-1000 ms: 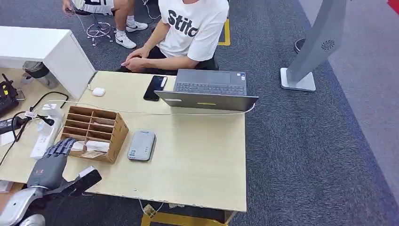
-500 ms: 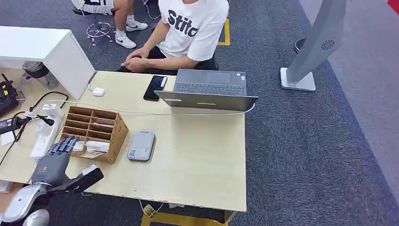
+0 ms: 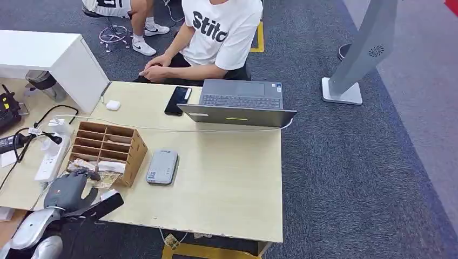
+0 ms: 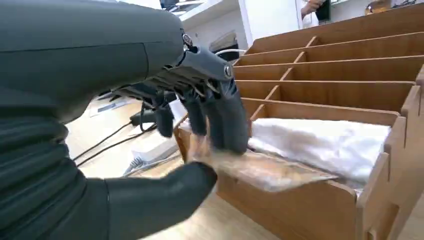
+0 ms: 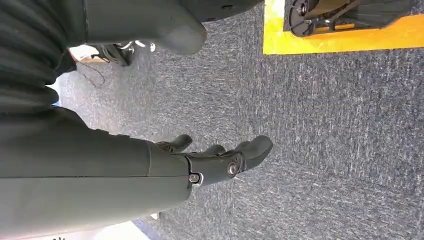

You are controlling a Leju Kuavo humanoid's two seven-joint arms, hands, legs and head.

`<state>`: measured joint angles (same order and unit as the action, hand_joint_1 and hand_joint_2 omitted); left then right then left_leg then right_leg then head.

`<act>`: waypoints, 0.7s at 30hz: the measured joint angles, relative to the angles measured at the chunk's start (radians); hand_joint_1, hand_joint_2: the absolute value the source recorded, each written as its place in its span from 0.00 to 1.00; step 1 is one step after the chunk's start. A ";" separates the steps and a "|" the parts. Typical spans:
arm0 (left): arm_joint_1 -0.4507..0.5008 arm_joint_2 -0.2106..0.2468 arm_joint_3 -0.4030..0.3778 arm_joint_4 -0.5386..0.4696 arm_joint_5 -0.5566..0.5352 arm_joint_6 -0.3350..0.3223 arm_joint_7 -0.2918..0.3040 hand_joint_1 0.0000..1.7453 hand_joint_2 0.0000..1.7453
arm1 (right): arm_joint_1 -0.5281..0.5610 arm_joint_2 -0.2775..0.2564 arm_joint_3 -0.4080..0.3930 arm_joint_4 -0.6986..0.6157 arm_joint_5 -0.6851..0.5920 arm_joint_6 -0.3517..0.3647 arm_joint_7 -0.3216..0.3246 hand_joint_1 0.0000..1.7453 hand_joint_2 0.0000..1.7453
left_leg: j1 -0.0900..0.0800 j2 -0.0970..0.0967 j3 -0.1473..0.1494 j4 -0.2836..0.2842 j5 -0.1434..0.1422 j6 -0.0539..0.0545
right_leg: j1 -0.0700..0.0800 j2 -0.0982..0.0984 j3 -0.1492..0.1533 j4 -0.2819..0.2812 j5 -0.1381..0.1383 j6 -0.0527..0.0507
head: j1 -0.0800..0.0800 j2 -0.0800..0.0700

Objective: Pass the card to the sensor for recognition and then transmit it.

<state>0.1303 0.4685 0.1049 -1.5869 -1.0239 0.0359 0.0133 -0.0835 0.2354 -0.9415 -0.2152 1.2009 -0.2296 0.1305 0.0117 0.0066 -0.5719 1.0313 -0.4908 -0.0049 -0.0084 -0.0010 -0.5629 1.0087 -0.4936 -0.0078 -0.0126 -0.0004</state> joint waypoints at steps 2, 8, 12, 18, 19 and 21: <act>-0.011 0.000 -0.003 0.004 -0.004 0.014 -0.004 1.00 1.00 | 0.000 0.000 0.001 0.000 0.001 0.000 -0.002 0.00 1.00 | 0.000 0.000 0.000 0.000 0.000 0.000 | 0.000 0.000 0.000 0.000 0.000 0.000 | 0.000 0.000; -0.029 -0.005 -0.019 0.031 -0.026 0.056 -0.009 1.00 1.00 | -0.002 0.000 0.004 0.000 0.004 0.001 -0.003 0.00 1.00 | 0.000 0.000 0.000 0.000 0.000 0.000 | 0.000 0.000 0.000 0.000 0.000 0.000 | 0.000 0.000; -0.038 -0.015 -0.020 0.048 -0.042 0.105 -0.015 1.00 1.00 | -0.002 0.000 0.006 0.000 0.007 0.000 -0.006 0.00 1.00 | 0.000 0.001 0.000 0.000 0.000 0.000 | 0.000 0.000 0.000 0.000 0.000 0.000 | 0.000 0.000; -0.040 -0.027 -0.020 0.061 -0.052 0.146 -0.021 1.00 1.00 | -0.003 0.000 0.007 0.000 0.010 -0.001 -0.008 0.00 1.00 | 0.000 0.000 0.000 0.000 0.000 0.000 | 0.000 0.000 0.000 0.000 0.000 0.000 | 0.000 0.000; -0.040 -0.029 -0.020 0.061 -0.052 0.148 -0.021 1.00 1.00 | -0.002 0.000 0.007 0.000 0.010 -0.002 -0.008 0.00 1.00 | 0.000 0.000 0.000 0.000 0.000 0.000 | 0.000 0.000 0.000 0.000 0.000 0.000 | 0.000 0.000; -0.040 -0.034 -0.020 0.061 -0.053 0.152 -0.021 1.00 1.00 | -0.002 0.000 0.007 0.000 0.010 -0.003 -0.008 0.00 1.00 | 0.000 0.000 0.000 0.000 0.000 0.000 | 0.000 0.000 0.000 0.000 0.000 0.000 | 0.000 0.000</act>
<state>0.0905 0.4341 0.0847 -1.5255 -1.0773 0.1877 -0.0080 -0.0859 0.2354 -0.9346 -0.2151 1.2108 -0.2323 0.1225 0.0117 0.0069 -0.5718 1.0313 -0.4908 -0.0049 -0.0084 -0.0008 -0.5629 1.0087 -0.4935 -0.0078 -0.0126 -0.0004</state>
